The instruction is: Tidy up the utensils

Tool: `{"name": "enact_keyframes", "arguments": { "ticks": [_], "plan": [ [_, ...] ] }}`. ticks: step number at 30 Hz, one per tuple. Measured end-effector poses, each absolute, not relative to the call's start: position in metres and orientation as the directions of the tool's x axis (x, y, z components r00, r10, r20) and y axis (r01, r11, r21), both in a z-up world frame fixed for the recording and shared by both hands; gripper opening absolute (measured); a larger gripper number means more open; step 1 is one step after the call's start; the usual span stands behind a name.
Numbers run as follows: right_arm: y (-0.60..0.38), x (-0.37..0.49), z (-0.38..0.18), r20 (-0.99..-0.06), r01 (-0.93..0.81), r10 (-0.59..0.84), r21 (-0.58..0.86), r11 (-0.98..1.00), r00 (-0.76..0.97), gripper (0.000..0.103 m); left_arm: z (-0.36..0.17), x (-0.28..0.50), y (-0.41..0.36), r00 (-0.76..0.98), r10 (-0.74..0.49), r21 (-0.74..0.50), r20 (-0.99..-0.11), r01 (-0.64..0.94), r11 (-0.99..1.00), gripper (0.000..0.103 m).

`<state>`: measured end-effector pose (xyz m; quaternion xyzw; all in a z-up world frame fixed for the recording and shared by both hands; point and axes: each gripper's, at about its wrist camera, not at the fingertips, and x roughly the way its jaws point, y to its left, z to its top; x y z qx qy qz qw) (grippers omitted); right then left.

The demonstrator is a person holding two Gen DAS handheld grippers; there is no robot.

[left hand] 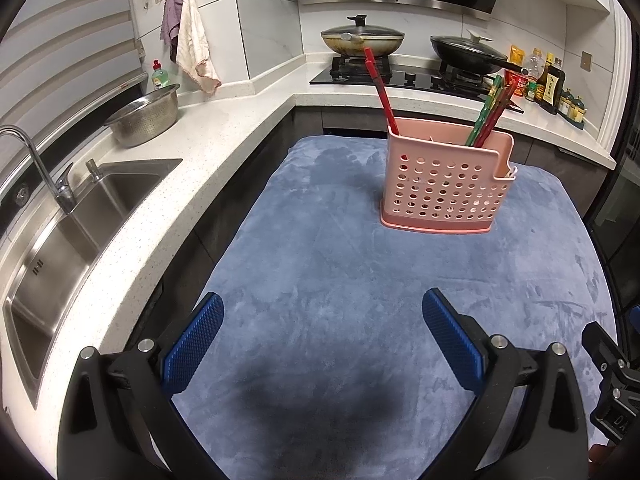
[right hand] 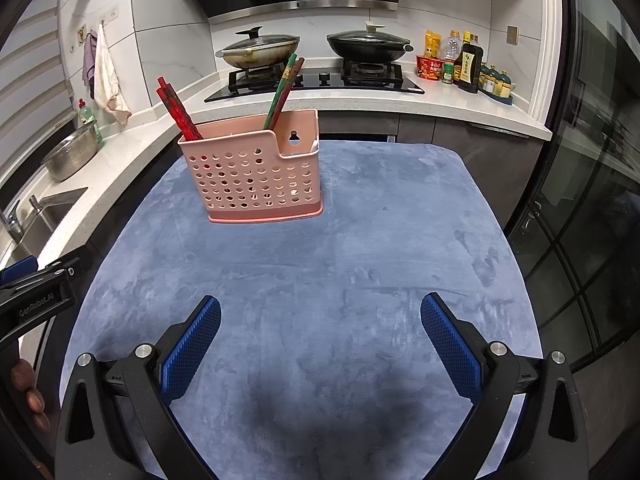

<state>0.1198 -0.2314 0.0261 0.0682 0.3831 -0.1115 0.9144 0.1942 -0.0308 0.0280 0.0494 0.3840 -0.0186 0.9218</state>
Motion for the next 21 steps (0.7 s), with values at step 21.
{"name": "enact_keyframes", "arguments": {
  "ticks": [21],
  "plan": [
    [-0.2352,0.1178,0.0279,-0.714,0.265,-0.156,0.043,0.963,0.683,0.096,0.0265,0.1965,-0.0342,0.702,-0.016,0.067,-0.712,0.091,0.994,0.095]
  ]
}}
